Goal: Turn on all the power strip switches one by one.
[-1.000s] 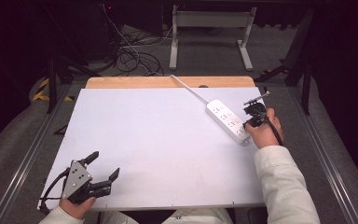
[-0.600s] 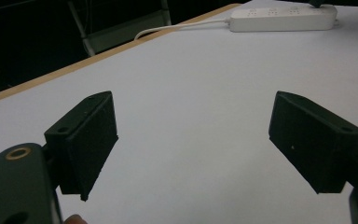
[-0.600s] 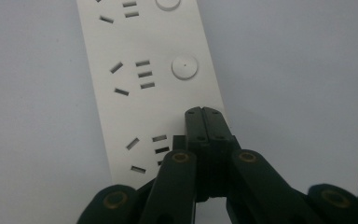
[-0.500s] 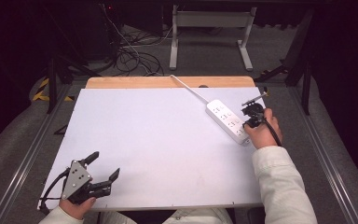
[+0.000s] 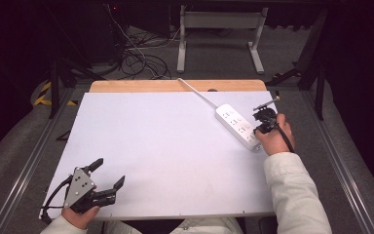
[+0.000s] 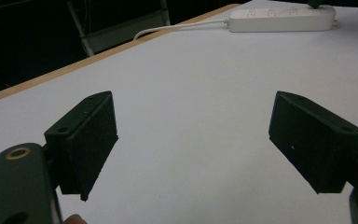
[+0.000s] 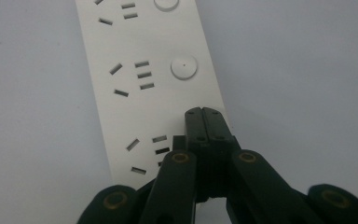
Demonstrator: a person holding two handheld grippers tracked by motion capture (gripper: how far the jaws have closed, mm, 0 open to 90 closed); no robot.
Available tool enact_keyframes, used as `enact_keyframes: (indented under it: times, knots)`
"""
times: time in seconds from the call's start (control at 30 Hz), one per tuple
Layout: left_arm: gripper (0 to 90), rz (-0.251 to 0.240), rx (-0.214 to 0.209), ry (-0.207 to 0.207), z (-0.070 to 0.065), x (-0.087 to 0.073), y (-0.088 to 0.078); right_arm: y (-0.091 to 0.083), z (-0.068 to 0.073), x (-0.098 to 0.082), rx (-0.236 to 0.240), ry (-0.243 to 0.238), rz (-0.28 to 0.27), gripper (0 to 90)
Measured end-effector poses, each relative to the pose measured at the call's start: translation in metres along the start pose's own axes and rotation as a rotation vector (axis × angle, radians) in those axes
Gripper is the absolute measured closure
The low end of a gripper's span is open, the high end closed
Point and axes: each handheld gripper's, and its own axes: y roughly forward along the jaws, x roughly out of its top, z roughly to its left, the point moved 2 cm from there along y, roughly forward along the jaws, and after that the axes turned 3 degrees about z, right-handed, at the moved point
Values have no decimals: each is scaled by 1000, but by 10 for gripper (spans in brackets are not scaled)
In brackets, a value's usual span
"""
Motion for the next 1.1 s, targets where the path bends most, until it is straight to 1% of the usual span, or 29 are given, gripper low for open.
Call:
enact_keyframes:
  times: [0.03,0.07,0.1,0.13,0.17,0.2,0.27,0.33,0.4,0.43,0.47,0.5,0.63,0.73,0.87,1.1]
  knots:
    - [156,2,0,0,0,0,0,-5,-1,2,9,-11,-56,900]
    - [156,4,1,2,0,0,0,-5,-1,2,9,-11,-56,900]
    - [156,6,4,13,1,0,1,-6,-1,2,2,-23,-83,900]
    - [155,5,2,4,0,0,2,-10,-1,4,2,-33,-127,900]
    - [155,7,3,3,0,0,2,-16,-1,7,24,-40,-177,900]
    - [155,12,6,8,1,0,3,-16,-1,7,24,-40,-177,900]
    - [155,14,3,-1,1,-1,4,-20,2,11,19,-57,-202,900]
    - [155,15,4,-1,1,-1,4,-20,5,15,22,-65,-210,900]
    - [155,14,3,2,1,-1,4,-18,6,19,33,-56,-224,900]
    - [155,13,4,0,1,-1,4,-16,6,21,39,-53,-224,900]
    - [155,13,4,0,1,-1,3,-11,7,23,40,-51,-218,900]
    - [155,14,4,-1,1,-1,3,-11,7,23,40,-51,-218,900]
    - [155,15,3,-5,2,-1,3,1,7,26,32,-57,-194,900]
    - [155,16,3,-4,2,-1,3,7,6,27,34,-47,-186,900]
    - [155,15,2,1,2,-1,4,10,6,27,34,-38,-166,900]
    - [155,16,2,1,2,-1,4,12,5,26,32,-36,-142,900]
